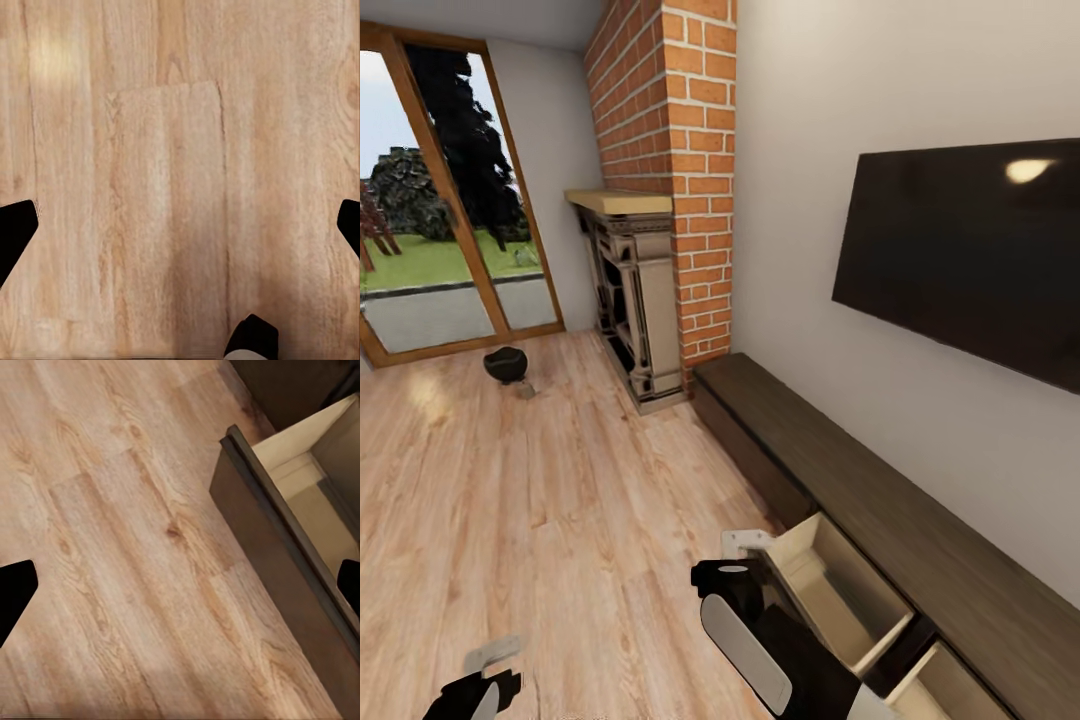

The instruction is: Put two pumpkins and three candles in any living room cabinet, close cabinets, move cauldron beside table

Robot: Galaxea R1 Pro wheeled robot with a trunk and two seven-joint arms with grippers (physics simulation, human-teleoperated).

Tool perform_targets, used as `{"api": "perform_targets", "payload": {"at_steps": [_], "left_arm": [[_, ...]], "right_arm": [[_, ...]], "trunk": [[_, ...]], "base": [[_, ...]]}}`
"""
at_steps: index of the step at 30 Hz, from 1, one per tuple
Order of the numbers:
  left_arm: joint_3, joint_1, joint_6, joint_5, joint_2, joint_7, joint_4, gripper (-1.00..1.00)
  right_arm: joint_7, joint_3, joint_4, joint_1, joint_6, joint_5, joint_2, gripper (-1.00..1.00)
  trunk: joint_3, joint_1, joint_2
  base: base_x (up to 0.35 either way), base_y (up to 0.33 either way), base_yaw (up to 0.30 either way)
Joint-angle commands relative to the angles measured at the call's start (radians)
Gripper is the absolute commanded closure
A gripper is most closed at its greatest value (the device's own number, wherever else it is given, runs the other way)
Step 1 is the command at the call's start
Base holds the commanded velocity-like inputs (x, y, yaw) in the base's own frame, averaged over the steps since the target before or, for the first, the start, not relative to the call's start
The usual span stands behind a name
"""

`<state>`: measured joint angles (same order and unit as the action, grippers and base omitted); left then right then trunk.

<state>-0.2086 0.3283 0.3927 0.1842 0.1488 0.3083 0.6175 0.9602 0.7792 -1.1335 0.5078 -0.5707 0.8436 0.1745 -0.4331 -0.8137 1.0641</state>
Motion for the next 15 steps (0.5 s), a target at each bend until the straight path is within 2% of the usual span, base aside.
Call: {"api": "perform_targets", "payload": {"at_steps": [1, 8, 12, 15], "left_arm": [[0.001, 0.0, 0.0, 0.0, 0.0, 0.0, 0.0, -1.0], [0.0, 0.0, 0.0, 0.0, 0.001, 0.0, -0.001, -1.0], [0.0, 0.0, 0.0, 0.0, 0.001, 0.0, -0.001, -1.0], [0.0, 0.0, 0.0, 0.0, 0.001, 0.0, -0.001, -1.0]], "right_arm": [[0.0, 0.0, 0.0, 0.0, 0.0, 0.0, 0.0, -1.0], [0.0, 0.004, 0.001, 0.0, 0.001, 0.0, 0.0, -1.0], [0.0, 0.042, 0.001, 0.0, 0.004, -0.001, 0.0, -1.0], [0.0, 0.054, 0.001, 0.0, 0.006, -0.001, 0.0, -1.0]], "trunk": [[0.0, 0.0, 0.0], [0.002, 0.0, 0.0], [0.005, 0.0, 0.0], [0.007, 0.0, 0.0]], "base": [[0.0, 0.0, 0.282], [0.0, 0.0, 0.282], [0.0, 0.0, 0.279], [0.0, 0.0, 0.273]]}}
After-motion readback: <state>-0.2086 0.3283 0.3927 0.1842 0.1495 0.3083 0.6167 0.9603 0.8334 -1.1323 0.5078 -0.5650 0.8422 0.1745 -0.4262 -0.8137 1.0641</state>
